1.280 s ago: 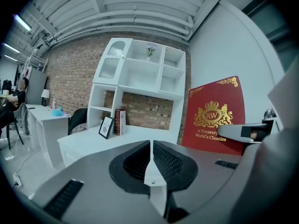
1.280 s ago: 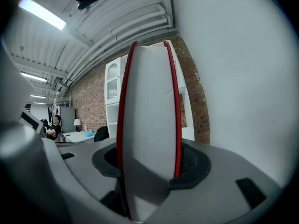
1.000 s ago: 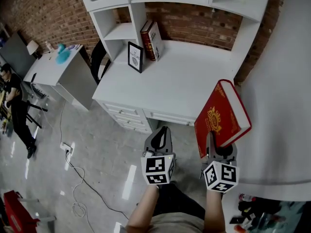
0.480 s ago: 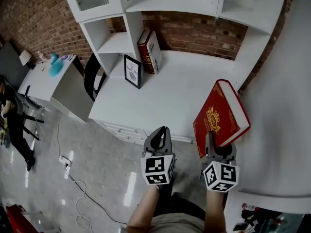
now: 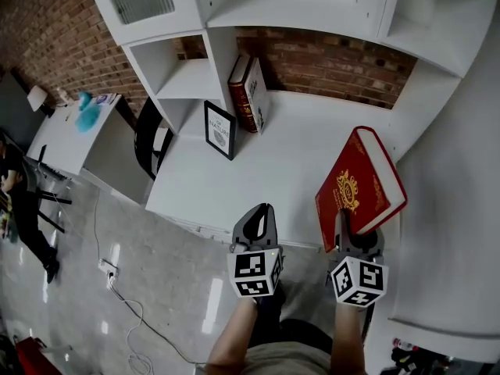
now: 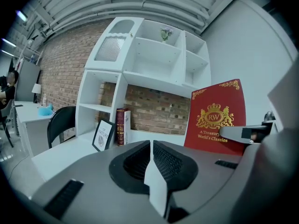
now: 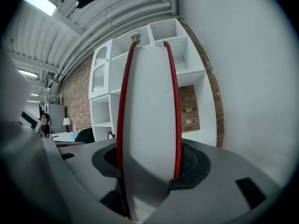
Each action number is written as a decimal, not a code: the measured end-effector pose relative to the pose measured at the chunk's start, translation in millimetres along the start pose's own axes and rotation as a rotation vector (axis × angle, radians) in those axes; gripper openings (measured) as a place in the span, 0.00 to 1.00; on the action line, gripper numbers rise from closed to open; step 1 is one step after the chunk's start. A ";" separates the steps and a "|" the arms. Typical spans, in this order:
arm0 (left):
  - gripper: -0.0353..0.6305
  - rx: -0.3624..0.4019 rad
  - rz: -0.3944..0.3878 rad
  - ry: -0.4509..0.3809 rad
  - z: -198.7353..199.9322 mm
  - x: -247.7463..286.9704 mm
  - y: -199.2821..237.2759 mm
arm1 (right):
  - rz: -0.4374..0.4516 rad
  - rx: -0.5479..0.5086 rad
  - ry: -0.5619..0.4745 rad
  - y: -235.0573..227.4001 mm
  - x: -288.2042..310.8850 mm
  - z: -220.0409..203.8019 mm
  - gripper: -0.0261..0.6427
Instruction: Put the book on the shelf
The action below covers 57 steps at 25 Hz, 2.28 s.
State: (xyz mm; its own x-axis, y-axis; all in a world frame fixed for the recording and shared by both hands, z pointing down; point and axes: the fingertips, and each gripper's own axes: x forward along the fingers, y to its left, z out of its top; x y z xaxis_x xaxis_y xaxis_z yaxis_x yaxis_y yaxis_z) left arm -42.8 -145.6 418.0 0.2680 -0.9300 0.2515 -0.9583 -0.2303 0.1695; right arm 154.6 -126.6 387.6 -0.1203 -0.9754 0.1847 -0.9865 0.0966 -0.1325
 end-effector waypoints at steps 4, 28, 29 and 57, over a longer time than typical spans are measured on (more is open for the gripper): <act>0.10 -0.001 -0.002 0.004 8.5 25.2 18.6 | -0.004 -0.001 0.001 6.5 31.4 3.9 0.41; 0.10 -0.023 0.050 0.039 21.1 147.3 44.8 | 0.052 -0.031 0.036 -7.2 176.9 14.0 0.41; 0.10 -0.024 0.054 0.036 23.0 153.5 44.7 | 0.057 -0.036 0.040 -9.2 184.0 14.2 0.41; 0.10 -0.044 0.136 0.086 16.5 245.0 51.7 | 0.104 -0.067 0.097 -30.0 318.2 -9.6 0.41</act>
State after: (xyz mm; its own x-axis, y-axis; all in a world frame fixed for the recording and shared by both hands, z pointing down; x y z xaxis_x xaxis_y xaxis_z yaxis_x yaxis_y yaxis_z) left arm -28.3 -390.1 472.7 0.1452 -0.9234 0.3554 -0.9815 -0.0891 0.1696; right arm 144.8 -438.0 459.7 -0.2290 -0.9360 0.2672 -0.9730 0.2120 -0.0912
